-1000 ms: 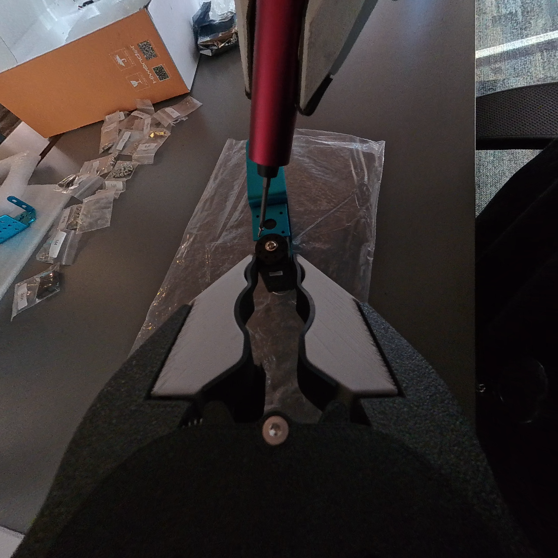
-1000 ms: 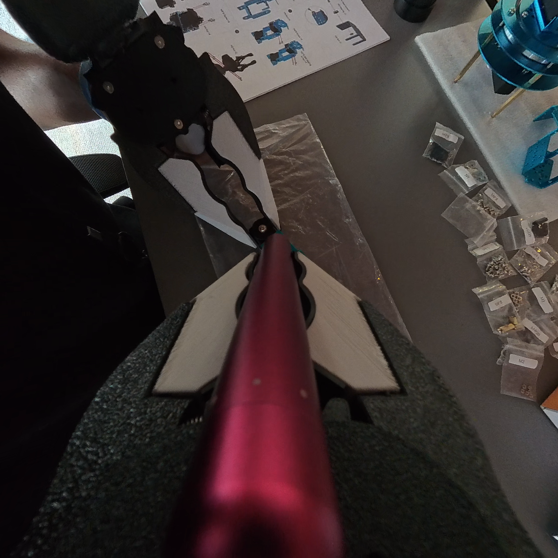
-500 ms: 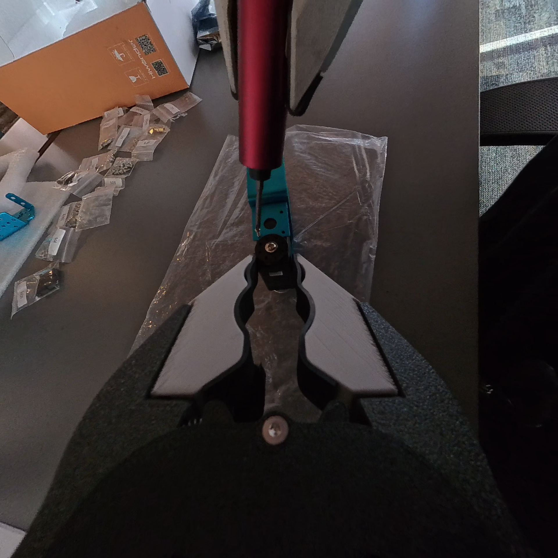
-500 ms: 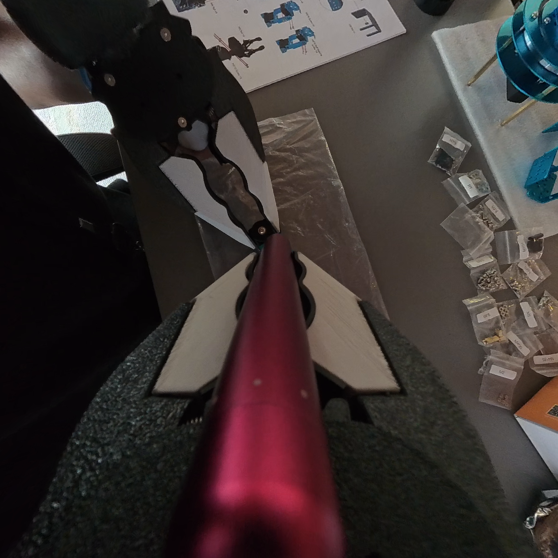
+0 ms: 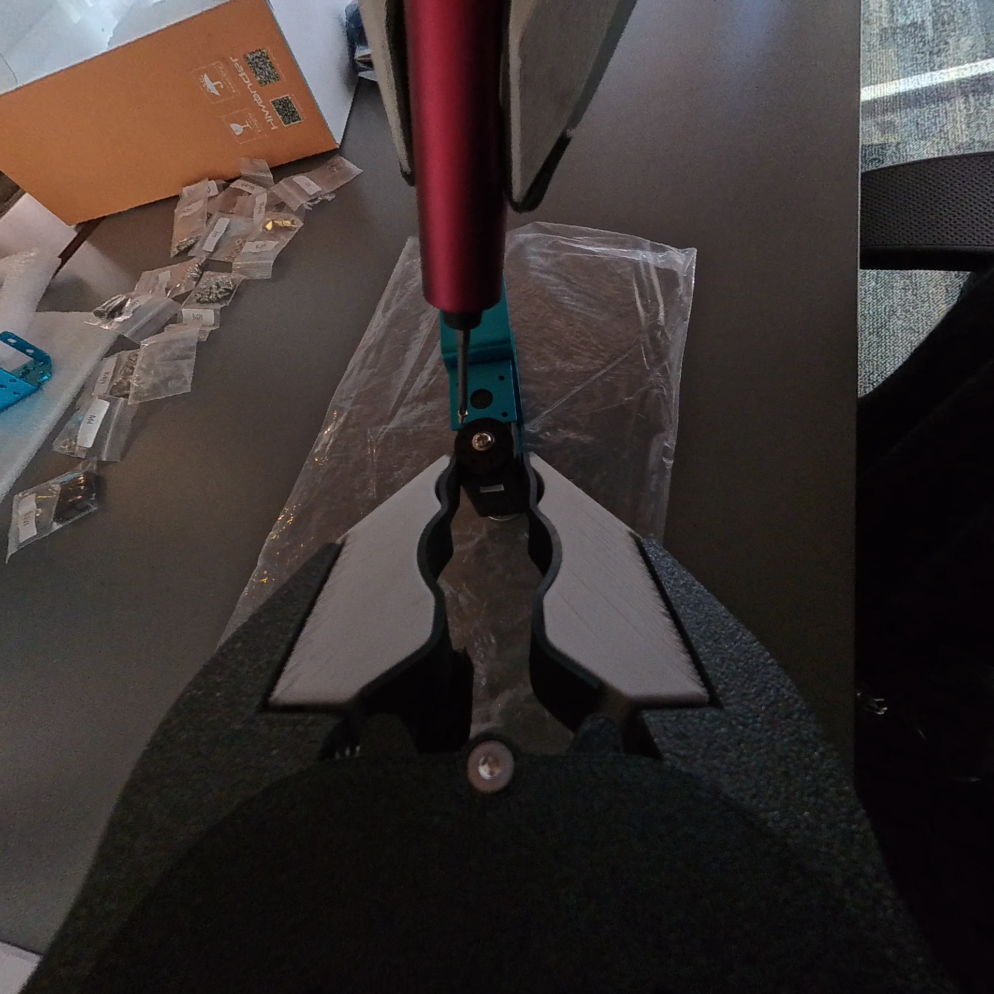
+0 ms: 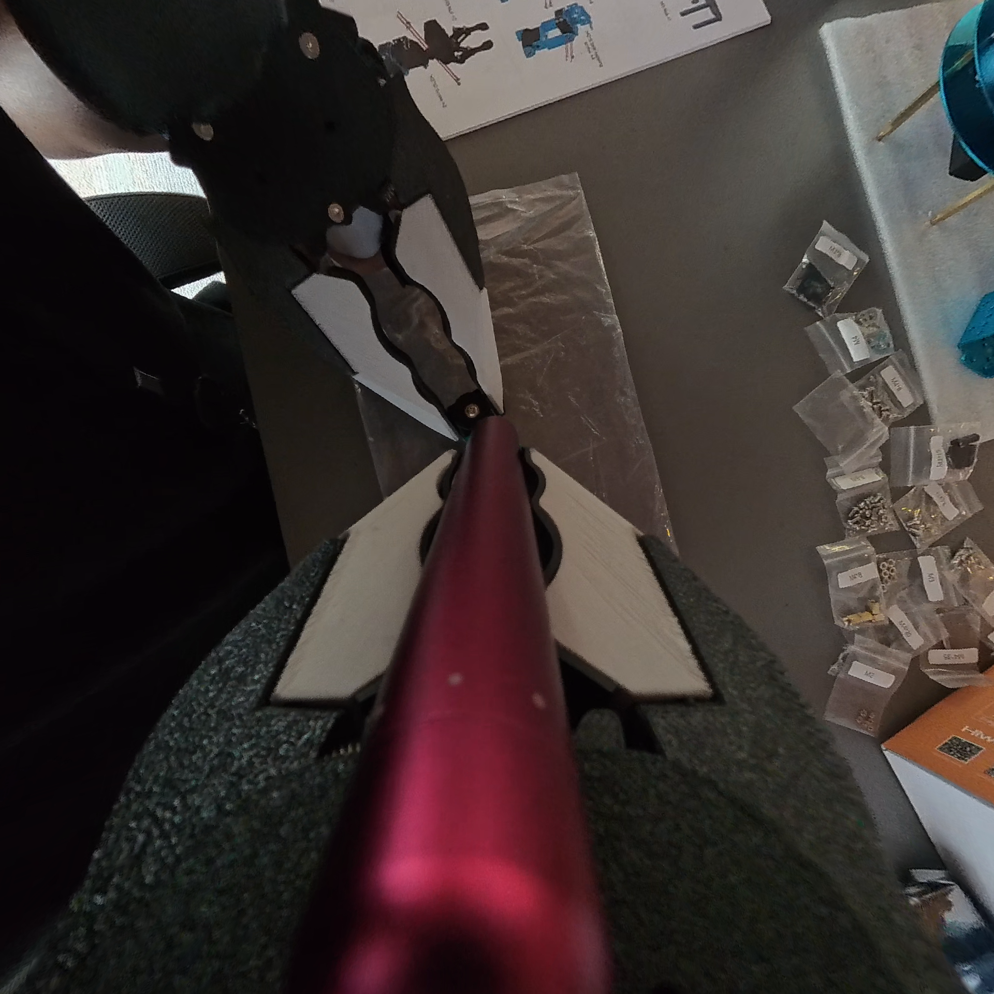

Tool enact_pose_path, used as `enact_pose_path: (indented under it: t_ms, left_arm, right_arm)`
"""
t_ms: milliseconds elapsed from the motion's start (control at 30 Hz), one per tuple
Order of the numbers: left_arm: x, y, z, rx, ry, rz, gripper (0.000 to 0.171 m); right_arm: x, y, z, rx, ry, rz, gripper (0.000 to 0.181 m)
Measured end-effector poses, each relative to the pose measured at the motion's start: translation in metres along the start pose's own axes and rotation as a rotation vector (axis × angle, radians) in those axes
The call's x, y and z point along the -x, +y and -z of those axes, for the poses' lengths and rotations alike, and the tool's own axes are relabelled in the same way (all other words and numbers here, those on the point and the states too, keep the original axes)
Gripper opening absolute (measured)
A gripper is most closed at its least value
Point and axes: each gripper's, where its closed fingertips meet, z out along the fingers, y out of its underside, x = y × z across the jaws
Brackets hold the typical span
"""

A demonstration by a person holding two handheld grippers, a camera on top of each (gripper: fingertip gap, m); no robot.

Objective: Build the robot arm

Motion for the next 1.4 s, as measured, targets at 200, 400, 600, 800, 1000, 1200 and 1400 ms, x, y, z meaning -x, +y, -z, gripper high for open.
enact_pose_path:
  t_ms: [200, 400, 600, 800, 1000, 1200, 1400]
  left_arm:
    - [0.001, 0.0, 0.0, 0.0, 0.004, 0.015, 0.022]
    - [0.001, 0.0, -0.001, 0.0, 0.01, 0.034, 0.022]
    - [0.003, 0.0, -0.001, 0.001, 0.011, 0.054, 0.022]
    - [0.003, 0.0, -0.001, 0.002, 0.009, 0.058, 0.022]
    - [0.004, 0.0, -0.001, 0.003, 0.004, 0.06, 0.022]
    - [0.004, 0.0, -0.001, 0.002, 0.003, 0.063, 0.022]
    - [0.003, 0.0, -0.002, 0.002, 0.002, 0.057, 0.022]
  right_arm:
    - [-0.002, -0.004, -0.002, 0.054, -0.001, 0.023, 0.022]
    - [-0.004, -0.007, -0.003, 0.111, -0.04, 0.016, 0.022]
    - [-0.008, -0.01, -0.006, 0.157, -0.07, 0.009, 0.022]
    - [-0.011, -0.015, -0.009, 0.206, -0.1, 0.014, 0.022]
    - [-0.012, -0.018, -0.011, 0.241, -0.123, 0.033, 0.021]
    - [-0.014, -0.016, -0.01, 0.241, -0.13, 0.025, 0.021]
    - [-0.012, -0.018, -0.011, 0.233, -0.135, 0.019, 0.022]
